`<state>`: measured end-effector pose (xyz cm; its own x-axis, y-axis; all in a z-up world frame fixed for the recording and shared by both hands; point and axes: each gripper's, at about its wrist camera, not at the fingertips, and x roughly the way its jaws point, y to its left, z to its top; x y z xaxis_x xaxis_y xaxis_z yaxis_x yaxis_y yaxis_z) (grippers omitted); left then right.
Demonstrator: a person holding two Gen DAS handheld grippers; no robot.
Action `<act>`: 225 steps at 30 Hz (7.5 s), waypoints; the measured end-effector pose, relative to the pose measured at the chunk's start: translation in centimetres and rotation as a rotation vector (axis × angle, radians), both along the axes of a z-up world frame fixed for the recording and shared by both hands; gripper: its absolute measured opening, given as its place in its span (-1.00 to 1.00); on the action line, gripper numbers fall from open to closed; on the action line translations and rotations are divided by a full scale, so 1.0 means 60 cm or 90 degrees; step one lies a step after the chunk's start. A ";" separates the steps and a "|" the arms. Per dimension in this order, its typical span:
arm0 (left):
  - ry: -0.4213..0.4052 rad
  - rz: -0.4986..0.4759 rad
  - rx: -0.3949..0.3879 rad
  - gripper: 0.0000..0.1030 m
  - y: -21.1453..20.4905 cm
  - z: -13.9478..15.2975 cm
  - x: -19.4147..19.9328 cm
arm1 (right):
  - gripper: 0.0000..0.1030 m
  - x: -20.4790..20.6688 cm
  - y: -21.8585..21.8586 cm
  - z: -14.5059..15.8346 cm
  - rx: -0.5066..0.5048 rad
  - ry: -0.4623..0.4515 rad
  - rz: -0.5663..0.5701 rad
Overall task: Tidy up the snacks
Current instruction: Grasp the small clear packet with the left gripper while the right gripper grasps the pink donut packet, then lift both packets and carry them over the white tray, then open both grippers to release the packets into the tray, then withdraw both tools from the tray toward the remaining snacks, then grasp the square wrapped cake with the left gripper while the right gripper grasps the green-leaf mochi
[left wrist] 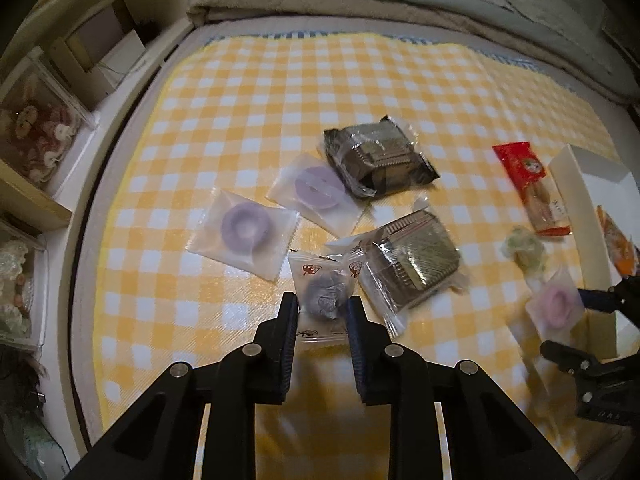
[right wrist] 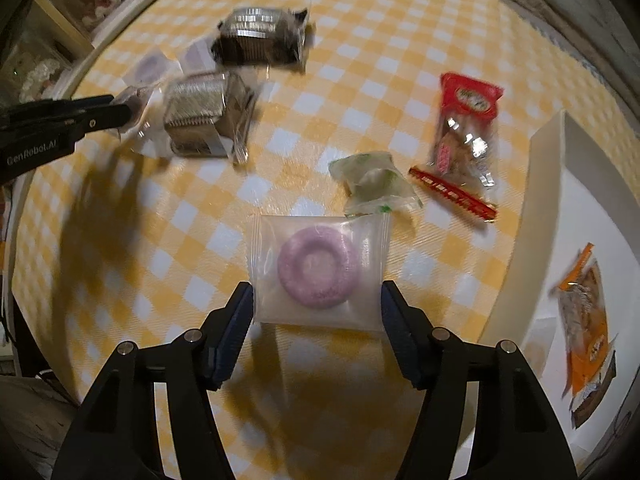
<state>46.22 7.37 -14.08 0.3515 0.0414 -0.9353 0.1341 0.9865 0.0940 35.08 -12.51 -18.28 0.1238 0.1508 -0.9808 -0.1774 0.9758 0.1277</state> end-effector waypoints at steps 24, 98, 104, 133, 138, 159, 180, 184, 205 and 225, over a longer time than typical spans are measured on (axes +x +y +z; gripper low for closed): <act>-0.212 -0.013 -0.100 -0.54 -0.060 0.249 -0.206 | 0.26 -0.060 -0.076 0.198 0.027 -0.258 -0.091; -0.024 -0.339 -0.184 1.00 -0.618 0.003 -0.086 | 1.00 -0.124 -0.549 0.117 -0.020 -0.219 -0.505; -0.023 -0.335 -0.173 1.00 -0.601 0.013 -0.098 | 1.00 -0.131 -0.537 0.117 -0.030 -0.204 -0.495; -0.147 -0.213 -0.189 1.00 -0.369 0.185 -0.134 | 1.00 -0.172 -0.404 0.253 -0.056 -0.328 -0.401; -0.163 -0.177 -0.181 1.00 -0.306 0.208 -0.135 | 1.00 -0.161 -0.372 0.249 -0.047 -0.321 -0.374; -0.173 -0.021 -0.124 1.00 -0.105 0.202 -0.116 | 1.00 -0.077 -0.241 0.204 0.004 -0.314 -0.279; 0.010 0.109 -0.116 0.45 -0.060 0.008 0.056 | 0.54 0.049 -0.079 0.032 0.002 -0.141 -0.036; 0.026 0.151 -0.115 0.60 -0.054 -0.020 0.077 | 0.41 0.052 -0.063 0.012 0.002 -0.122 0.009; 0.067 0.151 -0.059 0.74 -0.044 -0.067 0.071 | -0.06 0.090 -0.001 -0.058 -0.049 -0.077 0.070; 0.073 0.160 -0.083 0.24 -0.049 -0.082 0.090 | -0.45 0.091 -0.029 -0.047 -0.014 -0.069 0.013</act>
